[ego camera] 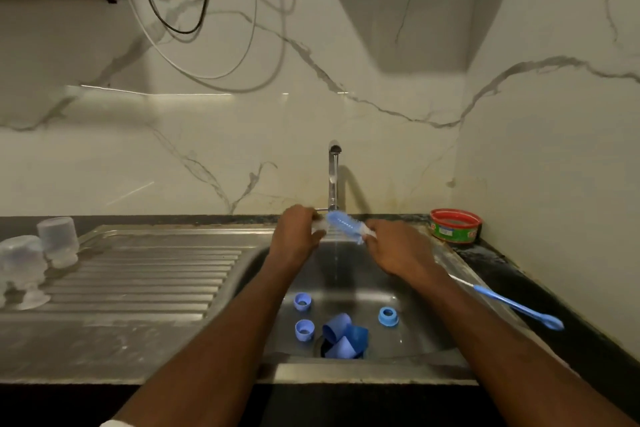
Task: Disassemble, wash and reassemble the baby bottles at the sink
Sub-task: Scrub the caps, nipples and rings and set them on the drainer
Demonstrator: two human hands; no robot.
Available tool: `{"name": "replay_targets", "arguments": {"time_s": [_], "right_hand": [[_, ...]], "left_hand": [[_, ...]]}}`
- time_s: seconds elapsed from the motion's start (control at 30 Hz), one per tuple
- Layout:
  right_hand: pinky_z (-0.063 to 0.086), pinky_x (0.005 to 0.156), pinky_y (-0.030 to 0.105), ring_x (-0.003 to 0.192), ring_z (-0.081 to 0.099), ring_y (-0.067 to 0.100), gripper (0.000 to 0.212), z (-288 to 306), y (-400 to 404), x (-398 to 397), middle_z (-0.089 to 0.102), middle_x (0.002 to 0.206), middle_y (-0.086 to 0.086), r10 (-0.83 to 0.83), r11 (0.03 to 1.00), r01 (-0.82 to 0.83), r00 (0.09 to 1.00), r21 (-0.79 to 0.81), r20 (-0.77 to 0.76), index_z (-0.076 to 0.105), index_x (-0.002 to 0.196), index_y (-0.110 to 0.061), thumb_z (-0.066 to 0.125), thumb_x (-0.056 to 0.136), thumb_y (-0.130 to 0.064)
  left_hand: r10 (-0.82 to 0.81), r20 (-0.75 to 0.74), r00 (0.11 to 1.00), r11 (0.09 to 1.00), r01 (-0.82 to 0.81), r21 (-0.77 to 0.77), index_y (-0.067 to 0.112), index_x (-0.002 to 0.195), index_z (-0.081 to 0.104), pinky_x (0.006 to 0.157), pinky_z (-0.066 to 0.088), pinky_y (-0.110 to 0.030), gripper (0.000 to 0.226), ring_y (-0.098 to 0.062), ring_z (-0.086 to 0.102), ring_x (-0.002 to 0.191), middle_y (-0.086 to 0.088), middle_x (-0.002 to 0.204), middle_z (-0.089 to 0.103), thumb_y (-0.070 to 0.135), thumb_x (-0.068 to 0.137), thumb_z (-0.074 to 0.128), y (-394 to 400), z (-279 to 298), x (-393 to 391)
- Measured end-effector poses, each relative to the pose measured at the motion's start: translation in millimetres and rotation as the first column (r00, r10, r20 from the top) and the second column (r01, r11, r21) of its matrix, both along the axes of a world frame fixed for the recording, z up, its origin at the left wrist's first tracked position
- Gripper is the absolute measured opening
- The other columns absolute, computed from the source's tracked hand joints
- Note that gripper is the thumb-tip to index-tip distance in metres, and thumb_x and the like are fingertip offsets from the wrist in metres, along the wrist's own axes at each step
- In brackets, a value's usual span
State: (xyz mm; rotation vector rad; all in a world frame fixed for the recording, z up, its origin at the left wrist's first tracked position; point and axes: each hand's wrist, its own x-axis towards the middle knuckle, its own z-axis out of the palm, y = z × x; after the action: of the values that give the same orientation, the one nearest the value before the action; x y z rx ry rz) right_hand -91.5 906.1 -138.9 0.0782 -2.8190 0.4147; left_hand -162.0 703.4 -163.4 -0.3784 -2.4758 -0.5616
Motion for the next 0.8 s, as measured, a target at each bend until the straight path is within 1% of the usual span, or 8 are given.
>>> {"name": "replay_targets", "arguments": {"time_s": [0.07,0.13,0.23,0.3,0.4,0.57,0.67,0.8], "right_hand": [[0.055,0.093,0.042,0.091,0.064,0.017,0.028,-8.4,-3.0,2.1,0.069,0.104,0.003,0.015,0.996,-0.026,0.992,0.081,0.125,0.067,0.11,-0.023,0.06,0.096,-0.047],[0.058,0.085,0.038,0.082,0.065,0.017,0.024,-17.2,-6.9,5.7,0.071,0.097,0.0,-0.021,0.981,-0.011,0.986,0.192,0.164,0.067,0.114,-0.025,0.066,0.093,-0.035],[0.049,0.078,0.032,0.092,0.065,0.019,0.026,-16.5,-18.5,16.9,0.071,0.108,0.0,0.005,0.993,-0.011,0.999,0.119,0.048,0.064,0.121,-0.032,0.051,0.1,-0.041],[0.046,0.081,0.033,0.102,0.064,0.02,0.029,-16.1,-34.2,23.1,0.068,0.117,0.002,0.042,0.991,-0.041,0.999,0.13,-0.005,0.061,0.126,-0.031,0.051,0.102,-0.041],[0.045,0.079,0.033,0.104,0.063,0.023,0.034,-16.1,-63.9,32.9,0.066,0.12,0.005,0.135,0.972,-0.127,0.99,0.197,-0.028,0.053,0.13,-0.024,0.061,0.098,-0.033],[0.048,0.083,0.043,0.108,0.063,0.033,0.065,12.4,-134.3,38.7,0.064,0.124,0.015,0.277,0.915,-0.236,0.958,0.326,-0.082,0.03,0.148,-0.011,0.063,0.095,-0.028],[0.042,0.072,0.038,0.103,0.066,0.032,0.055,23.6,-198.1,37.7,0.067,0.118,0.012,0.297,0.921,-0.246,0.945,0.301,-0.136,0.036,0.138,-0.01,0.063,0.092,-0.024],[0.048,0.076,0.036,0.105,0.067,0.029,0.037,18.4,-288.1,35.4,0.068,0.117,0.006,0.297,0.938,-0.25,0.937,0.239,-0.184,0.048,0.129,-0.016,0.058,0.094,-0.024]], "left_hand": [[0.046,0.199,0.979,0.986,-0.012,-0.167,0.019,0.111,0.067,0.09,0.055,-0.035,0.031,-0.018,0.064,0.097,-0.002,0.113,0.066,0.029,0.084,0.079,-9.7,-16.8,5.4],[0.086,0.299,0.95,0.979,-0.025,-0.204,0.017,0.114,0.066,0.092,0.054,-0.035,0.035,-0.023,0.064,0.106,-0.004,0.116,0.062,0.026,0.082,0.08,-21.4,-31.2,8.2],[0.084,0.256,0.963,0.994,-0.063,-0.087,0.016,0.116,0.065,0.095,0.047,-0.033,0.034,-0.026,0.059,0.114,-0.008,0.121,0.056,0.028,0.086,0.075,-36.9,-31.5,12.1],[0.059,0.236,0.97,0.997,-0.046,-0.061,0.016,0.119,0.065,0.094,0.043,-0.029,0.035,-0.026,0.056,0.114,-0.008,0.123,0.054,0.027,0.087,0.075,-47.7,-27.0,16.9],[0.093,0.233,0.968,0.99,-0.064,-0.129,0.019,0.114,0.068,0.09,0.044,-0.027,0.034,-0.022,0.058,0.109,-0.007,0.121,0.059,0.029,0.083,0.078,-82.3,-19.2,19.8],[0.201,0.237,0.951,0.957,-0.139,-0.253,0.025,0.101,0.071,0.091,0.053,-0.034,0.027,-0.017,0.061,0.104,-0.001,0.113,0.065,0.026,0.079,0.084,-154.2,20.3,47.0],[0.316,0.225,0.922,0.912,-0.229,-0.341,0.032,0.102,0.071,0.086,0.056,-0.036,0.027,-0.017,0.063,0.098,0.002,0.11,0.06,0.031,0.079,0.085,-204.7,44.3,69.1],[0.489,0.172,0.855,0.832,-0.398,-0.388,0.035,0.1,0.071,0.076,0.047,-0.031,0.034,-0.02,0.064,0.101,0.002,0.108,0.06,0.046,0.072,0.088,-278.9,67.3,89.3]]}}
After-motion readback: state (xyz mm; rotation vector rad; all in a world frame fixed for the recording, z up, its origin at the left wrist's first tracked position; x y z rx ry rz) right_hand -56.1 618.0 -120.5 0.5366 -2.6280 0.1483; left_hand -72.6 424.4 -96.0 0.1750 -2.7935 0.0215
